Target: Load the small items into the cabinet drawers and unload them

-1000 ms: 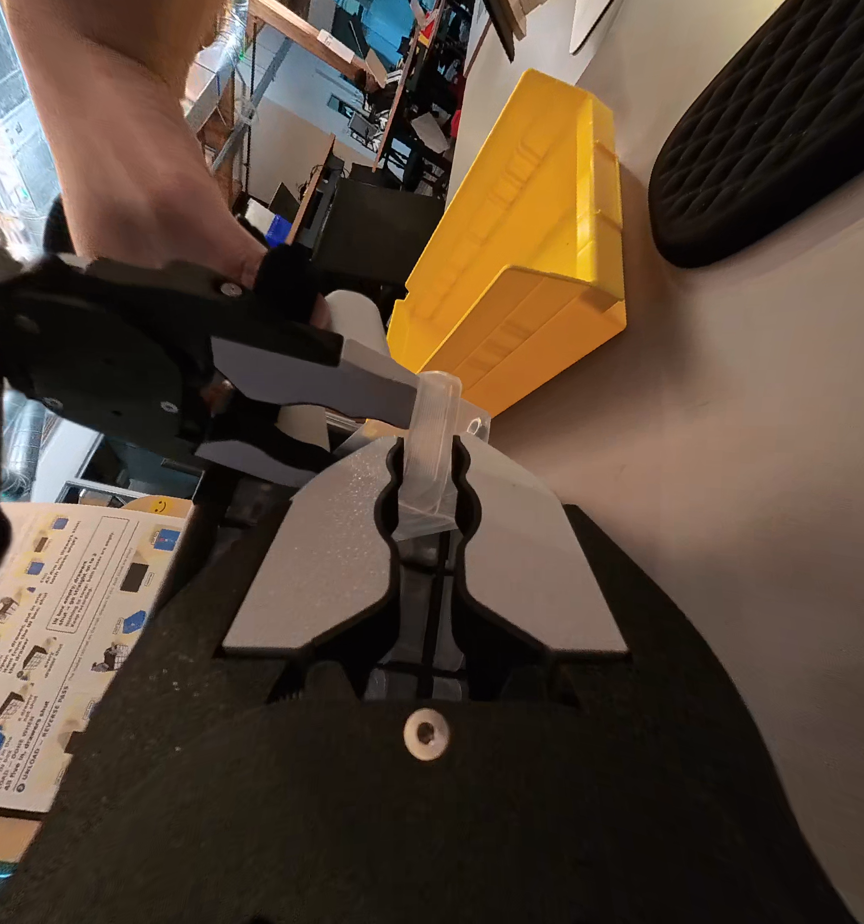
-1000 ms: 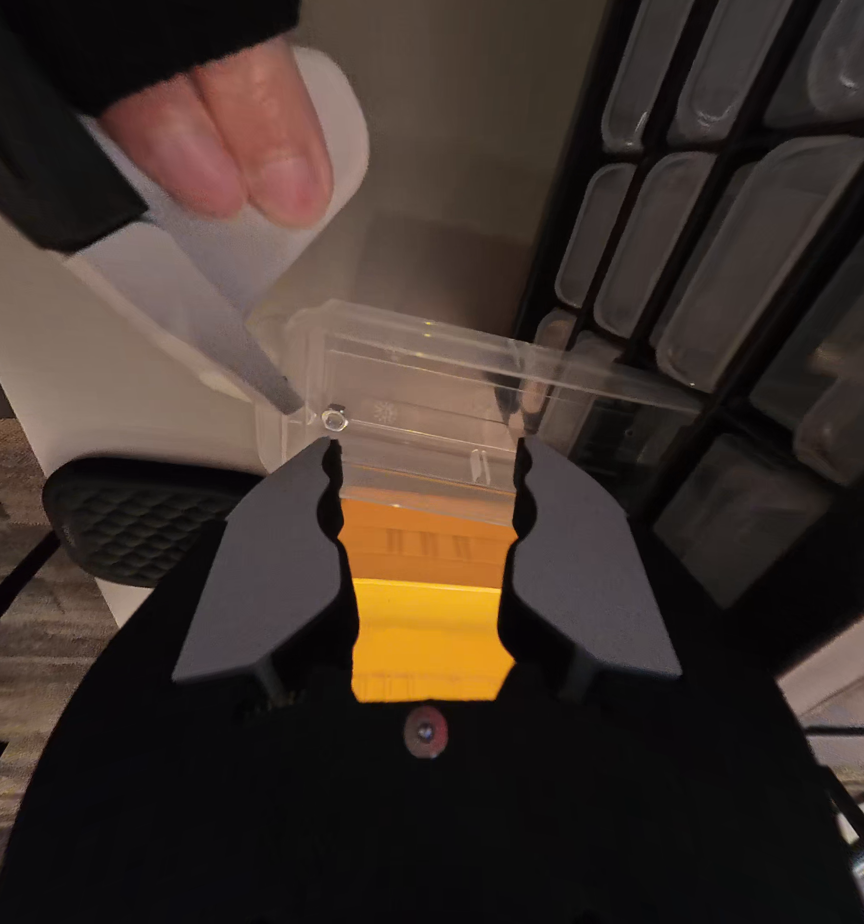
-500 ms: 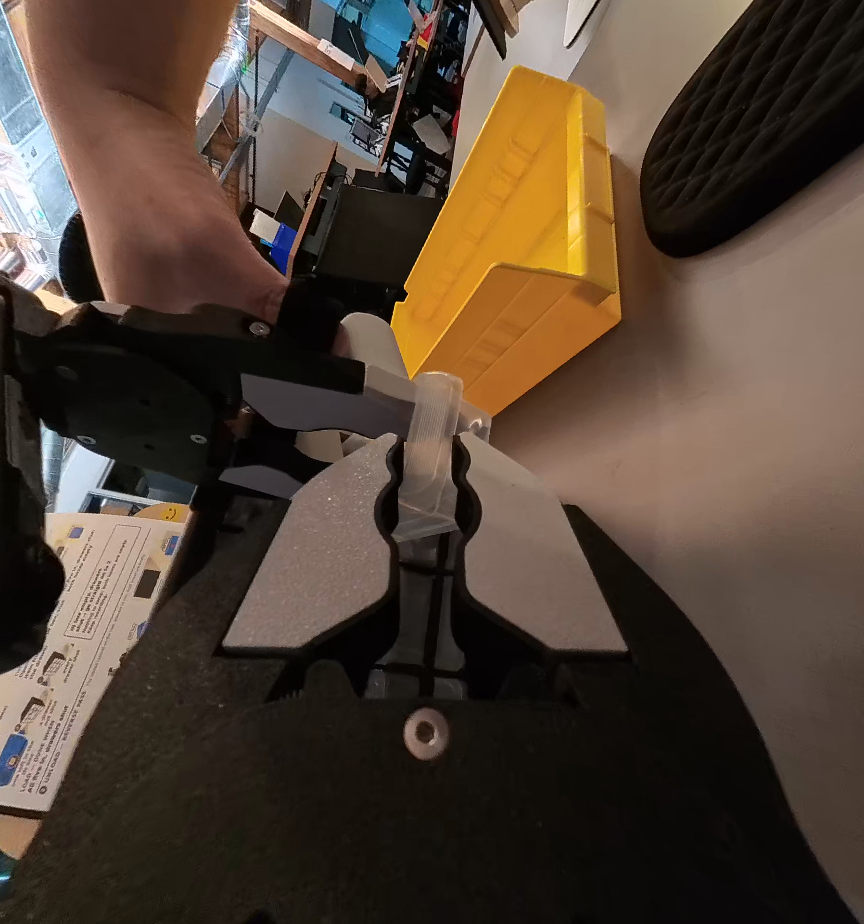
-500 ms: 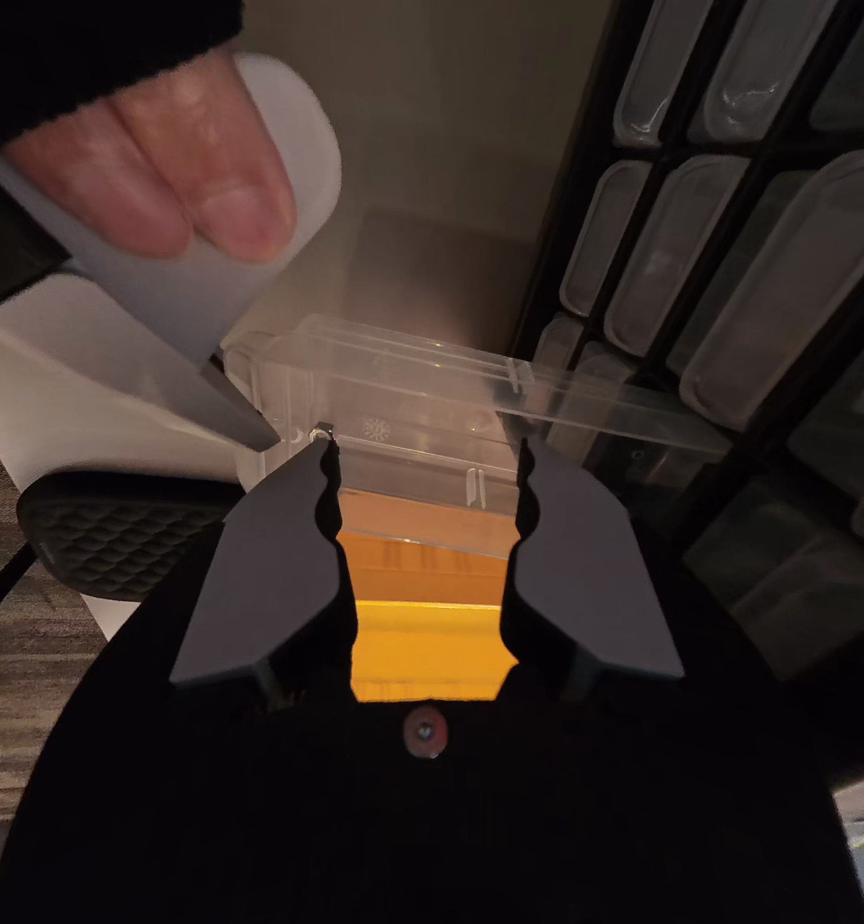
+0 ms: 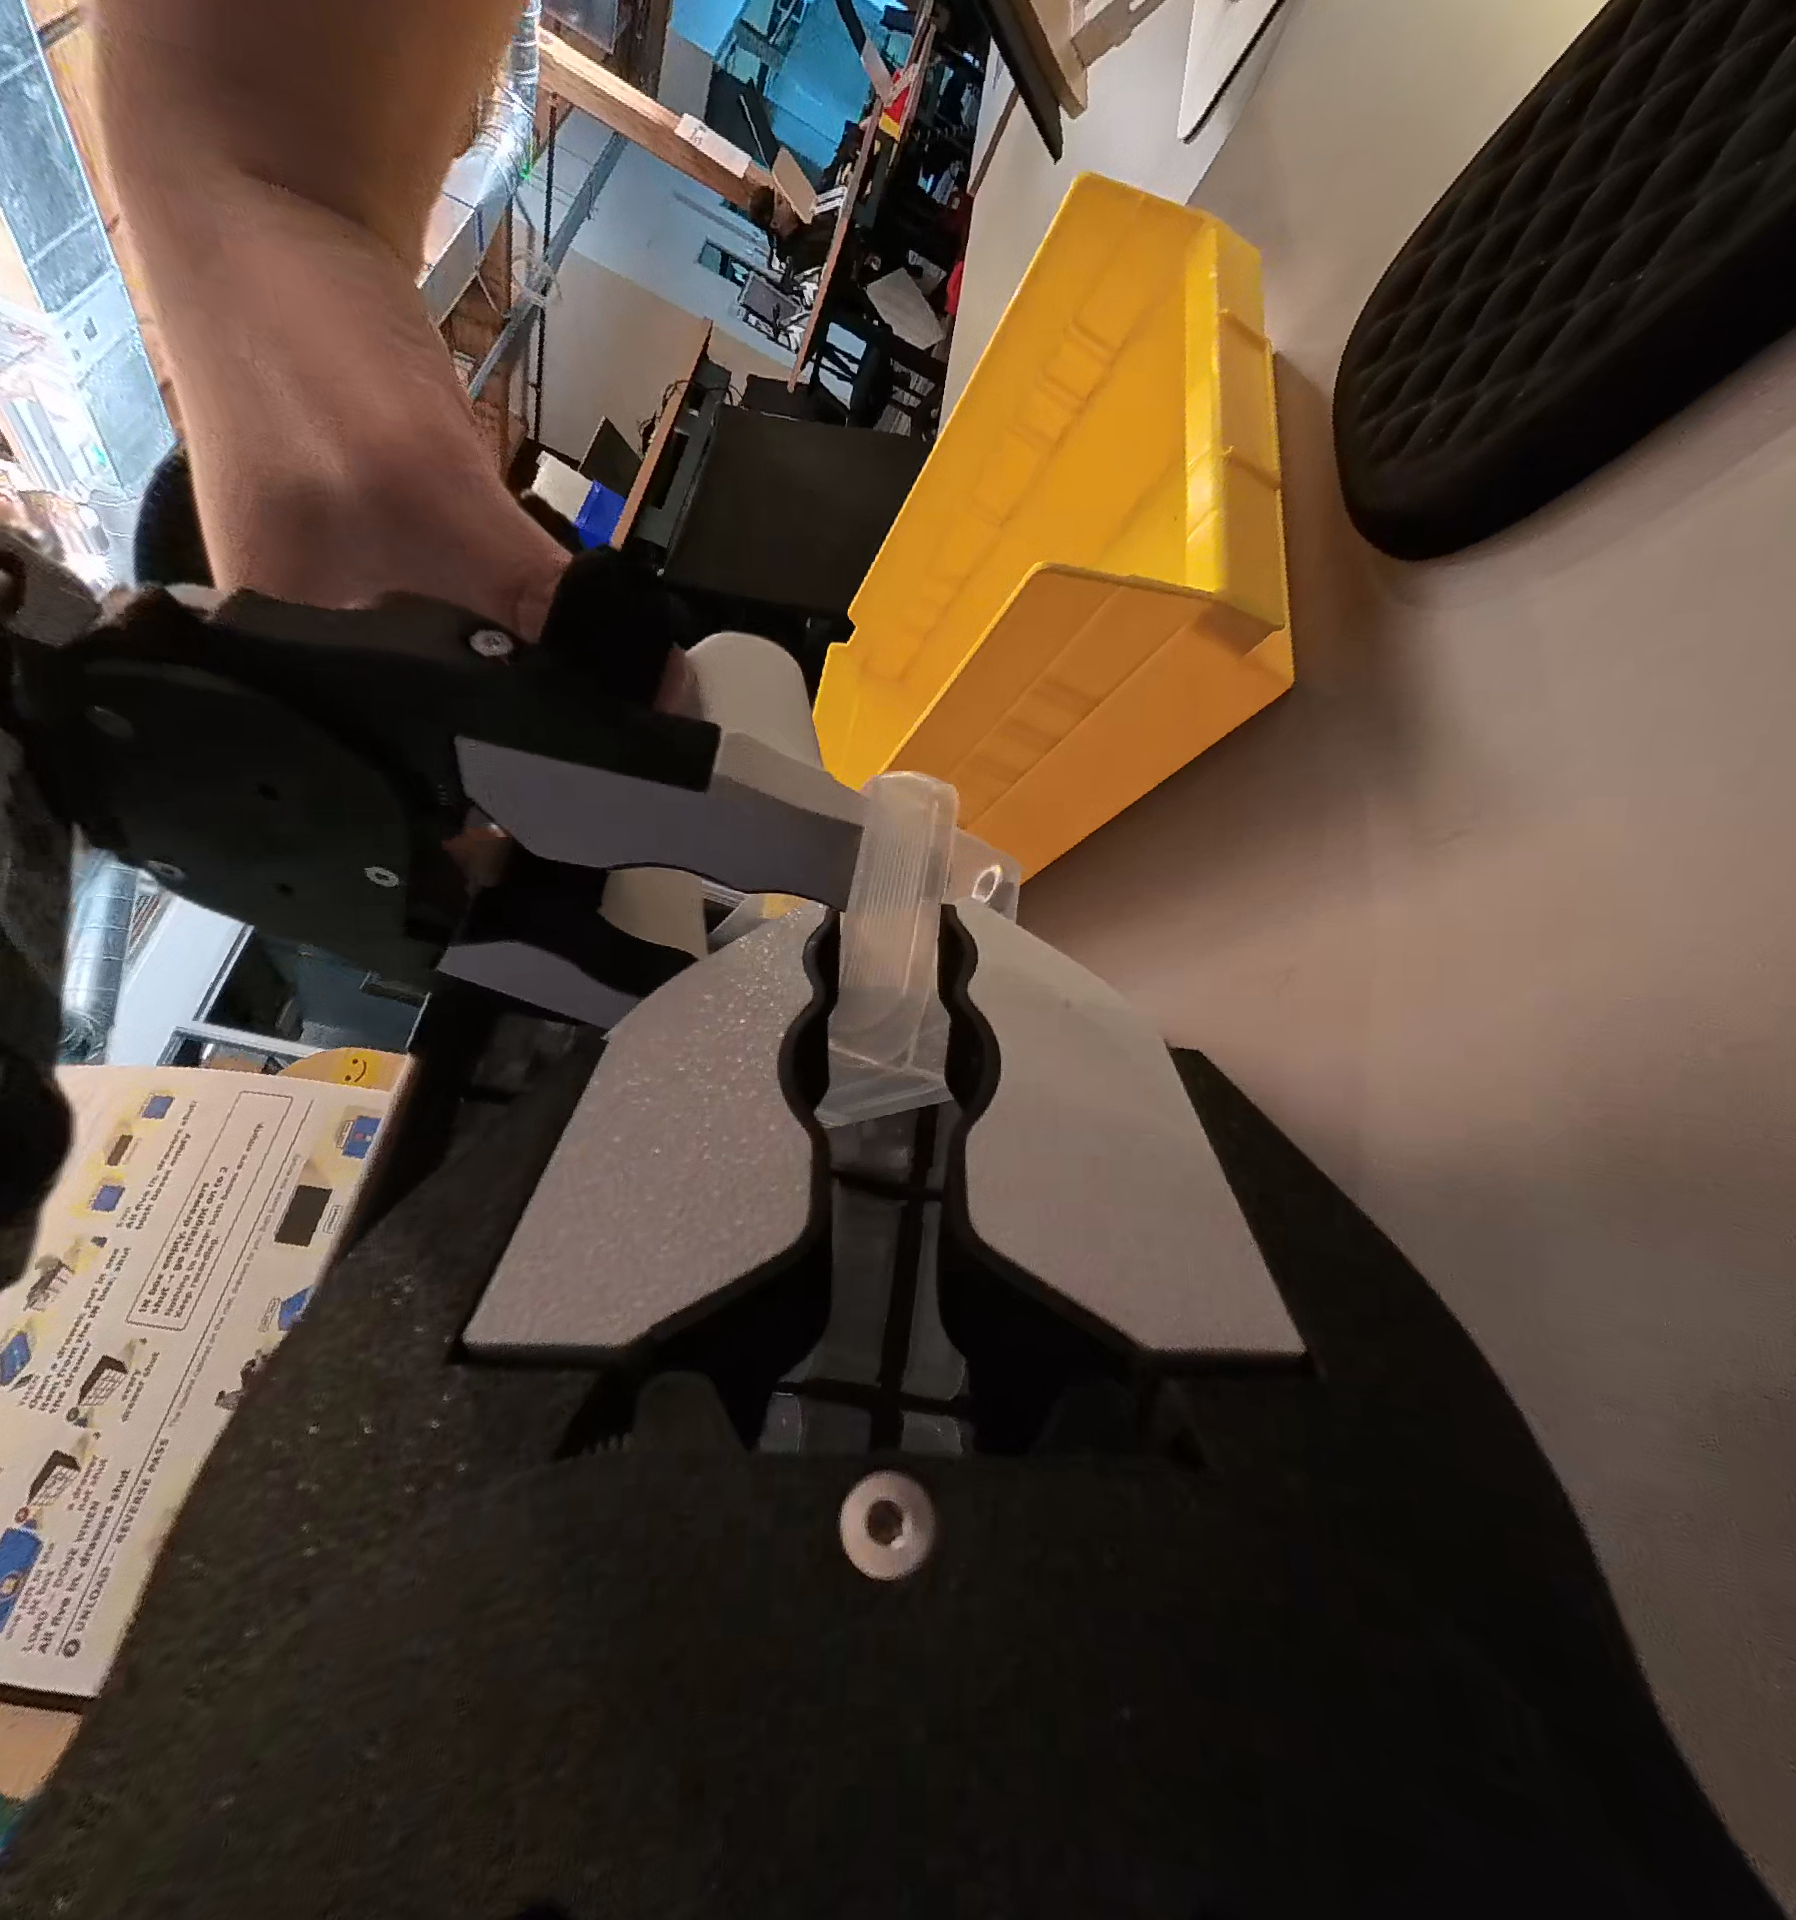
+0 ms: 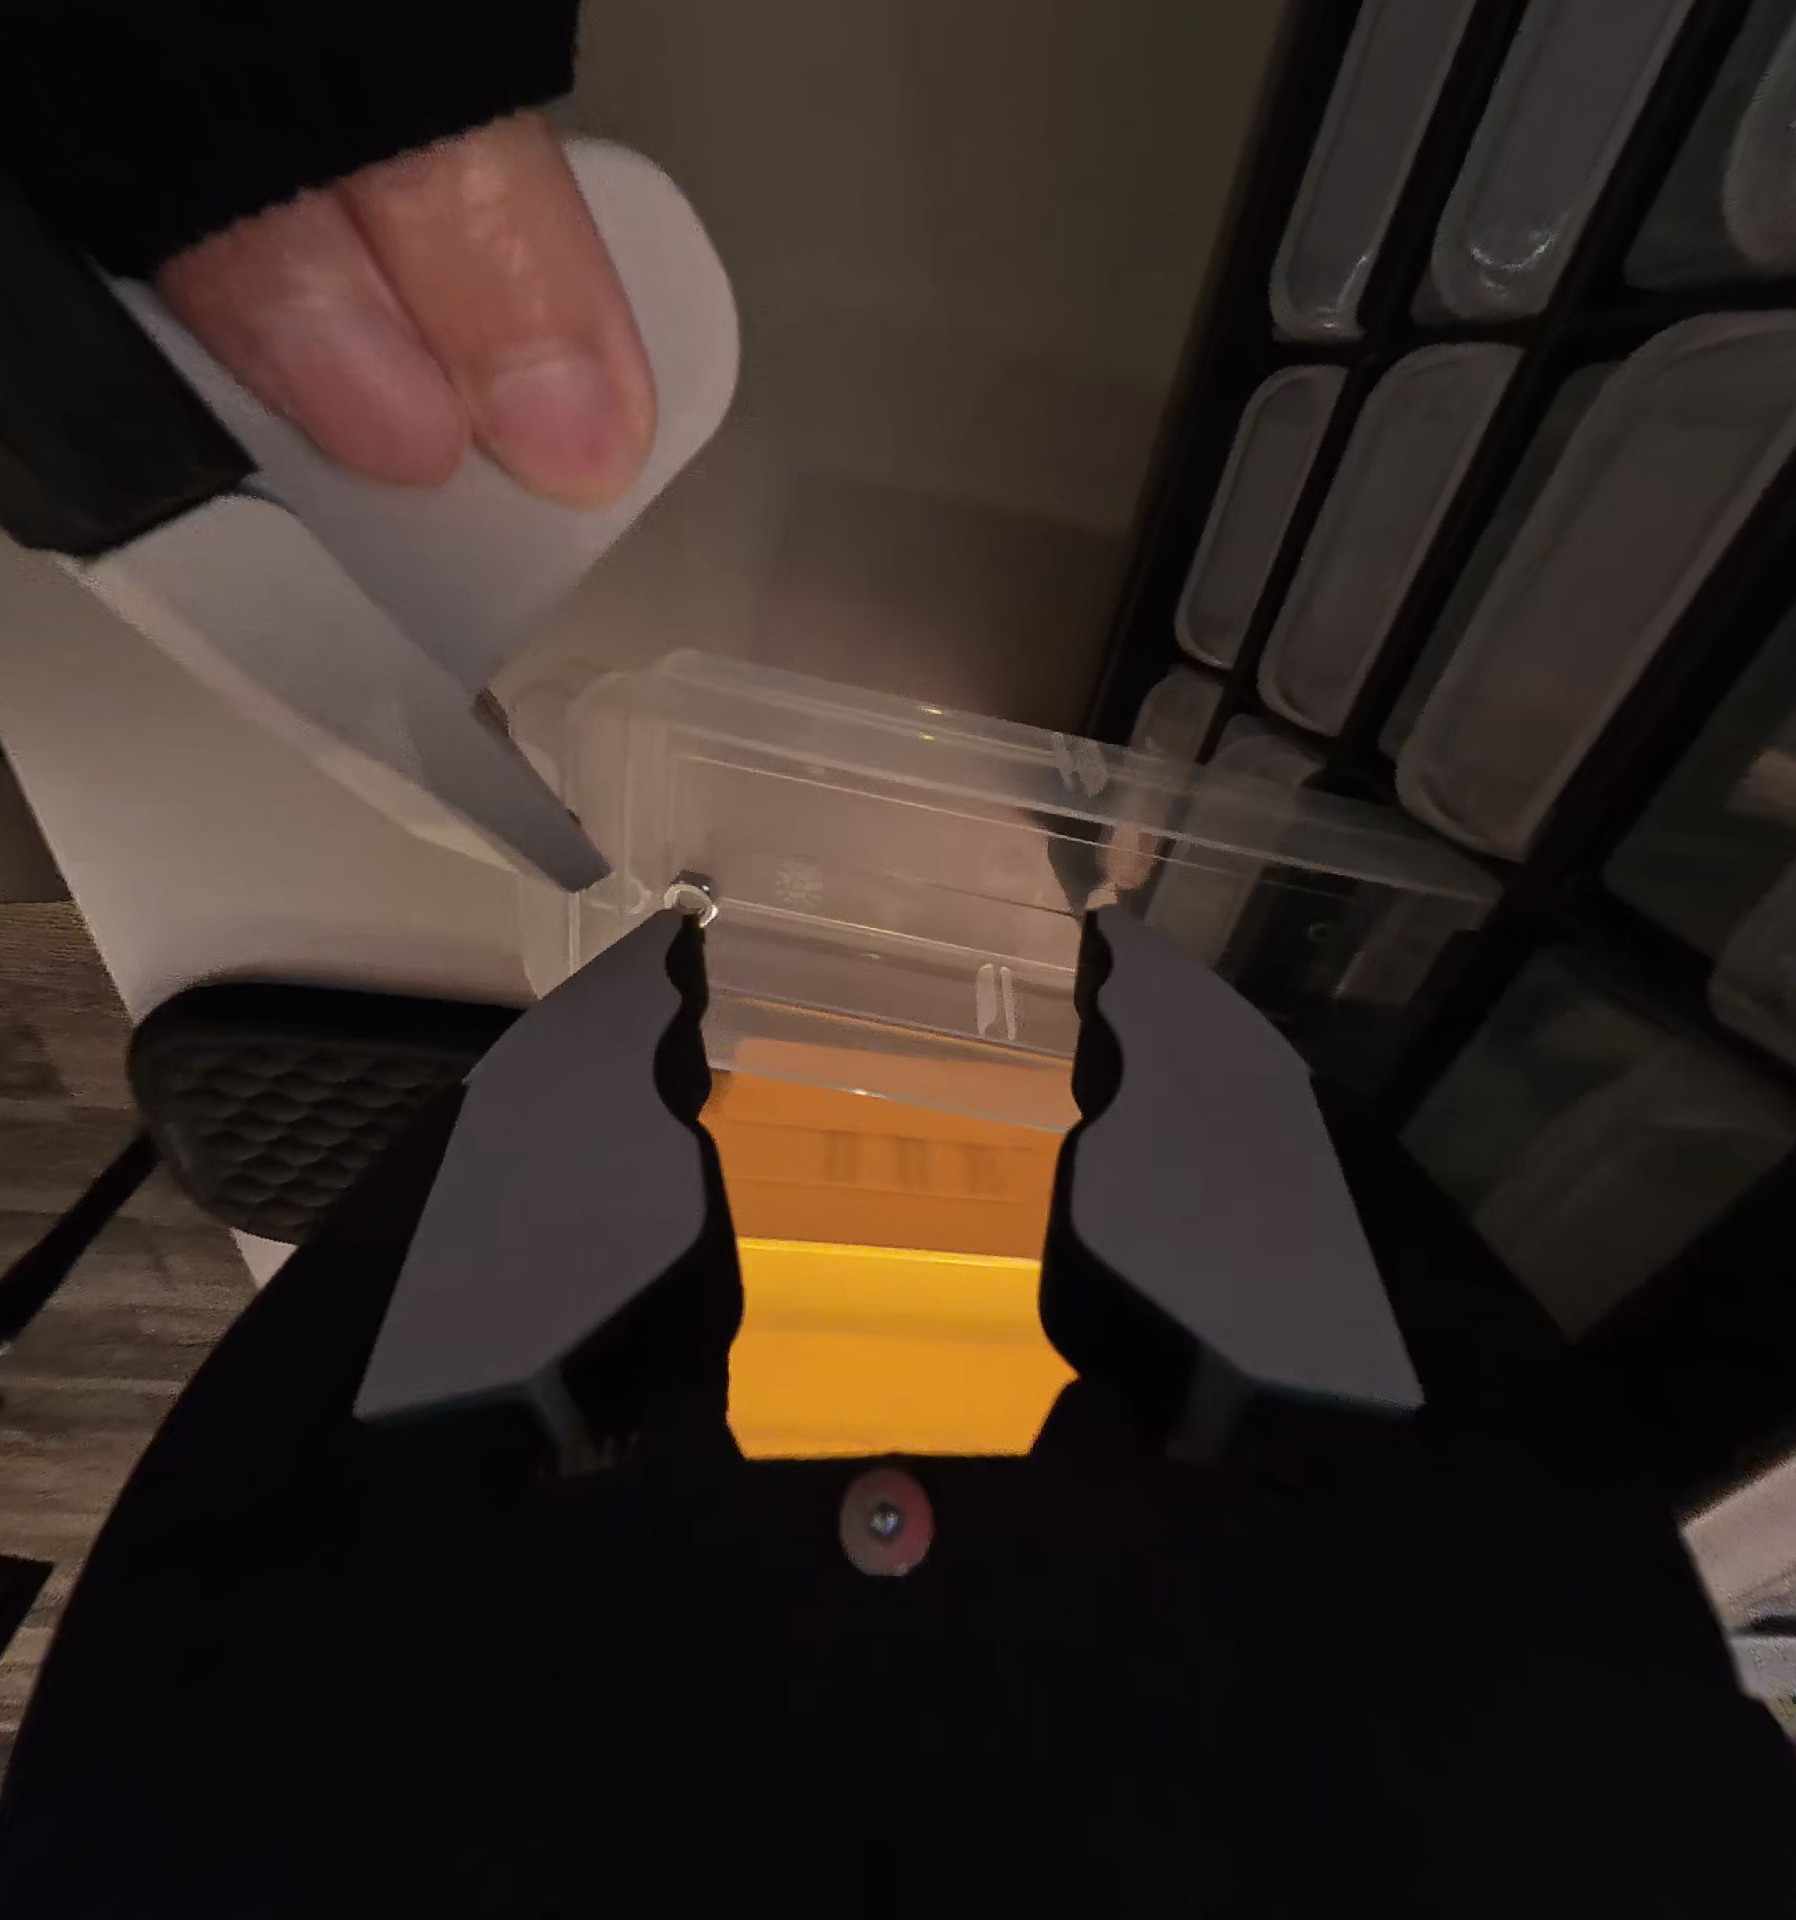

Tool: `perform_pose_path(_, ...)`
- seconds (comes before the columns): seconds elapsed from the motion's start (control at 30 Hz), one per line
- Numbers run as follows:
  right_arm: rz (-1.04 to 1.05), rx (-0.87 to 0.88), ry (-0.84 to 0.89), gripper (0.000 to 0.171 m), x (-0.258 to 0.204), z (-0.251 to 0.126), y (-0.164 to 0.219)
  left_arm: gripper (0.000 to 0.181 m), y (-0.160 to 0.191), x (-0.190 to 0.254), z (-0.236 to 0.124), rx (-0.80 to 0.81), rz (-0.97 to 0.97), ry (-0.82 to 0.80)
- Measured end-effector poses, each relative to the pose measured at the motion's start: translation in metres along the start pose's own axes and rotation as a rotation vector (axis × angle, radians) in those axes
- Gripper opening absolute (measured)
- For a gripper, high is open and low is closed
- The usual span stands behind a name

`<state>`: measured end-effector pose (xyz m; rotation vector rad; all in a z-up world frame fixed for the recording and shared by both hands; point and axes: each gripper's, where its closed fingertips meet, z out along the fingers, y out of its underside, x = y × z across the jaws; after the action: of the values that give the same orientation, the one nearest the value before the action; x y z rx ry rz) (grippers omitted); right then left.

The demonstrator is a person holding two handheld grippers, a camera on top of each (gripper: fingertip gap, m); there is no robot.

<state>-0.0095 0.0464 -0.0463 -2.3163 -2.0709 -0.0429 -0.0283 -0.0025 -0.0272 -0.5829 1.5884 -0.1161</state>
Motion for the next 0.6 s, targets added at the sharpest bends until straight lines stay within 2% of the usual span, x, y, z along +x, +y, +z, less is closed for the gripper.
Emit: perform_pose_path(0.6, 0.022, -0.085, 0.013, 0.071, 0.0056, 0.0091, 0.0032, 0.017, 0.0015, -0.0005, 0.004, -0.002, 0.011, -0.012)
